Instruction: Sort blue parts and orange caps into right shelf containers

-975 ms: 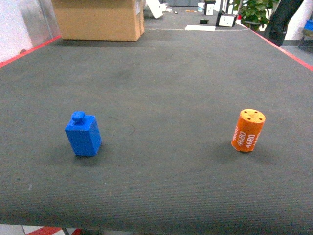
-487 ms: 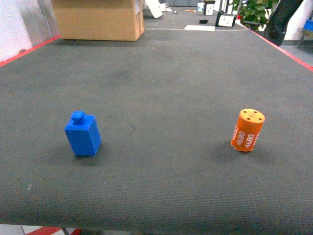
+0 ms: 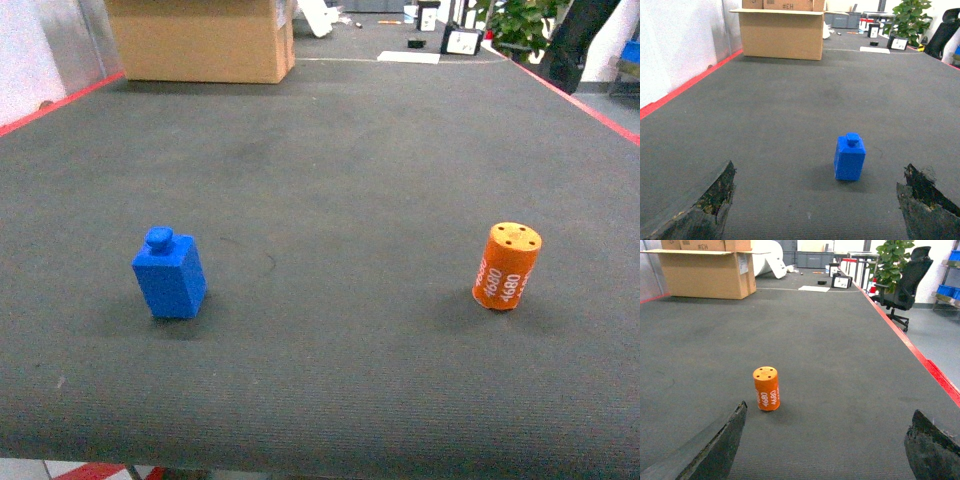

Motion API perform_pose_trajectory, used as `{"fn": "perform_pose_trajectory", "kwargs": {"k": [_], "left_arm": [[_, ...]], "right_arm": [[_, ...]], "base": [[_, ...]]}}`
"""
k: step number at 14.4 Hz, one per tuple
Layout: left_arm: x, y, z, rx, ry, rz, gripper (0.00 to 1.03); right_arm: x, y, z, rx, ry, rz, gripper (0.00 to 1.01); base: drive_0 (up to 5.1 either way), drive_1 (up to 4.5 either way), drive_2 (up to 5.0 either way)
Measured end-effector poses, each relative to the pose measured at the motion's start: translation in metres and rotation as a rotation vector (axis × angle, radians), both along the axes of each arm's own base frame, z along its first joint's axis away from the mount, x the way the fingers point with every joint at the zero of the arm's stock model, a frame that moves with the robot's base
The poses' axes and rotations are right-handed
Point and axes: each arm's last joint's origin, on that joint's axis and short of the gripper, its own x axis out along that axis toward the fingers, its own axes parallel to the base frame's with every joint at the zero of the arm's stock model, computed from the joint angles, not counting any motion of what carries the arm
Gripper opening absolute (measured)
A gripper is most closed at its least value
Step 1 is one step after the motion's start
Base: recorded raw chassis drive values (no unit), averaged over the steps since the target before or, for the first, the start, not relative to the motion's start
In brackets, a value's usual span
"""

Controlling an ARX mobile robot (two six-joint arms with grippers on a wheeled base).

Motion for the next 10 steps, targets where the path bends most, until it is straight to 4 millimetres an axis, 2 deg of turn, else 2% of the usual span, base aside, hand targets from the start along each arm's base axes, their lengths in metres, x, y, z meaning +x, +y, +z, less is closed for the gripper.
{"fn": "perform_pose_trajectory", "kwargs": {"k": [10], "left_arm": [[0.0,0.0,0.0,0.0,0.0,0.0,0.98]], "right_arm": [[0.0,0.0,0.0,0.0,0.0,0.0,0.98]], "base": [[0.0,0.0,0.0]]}}
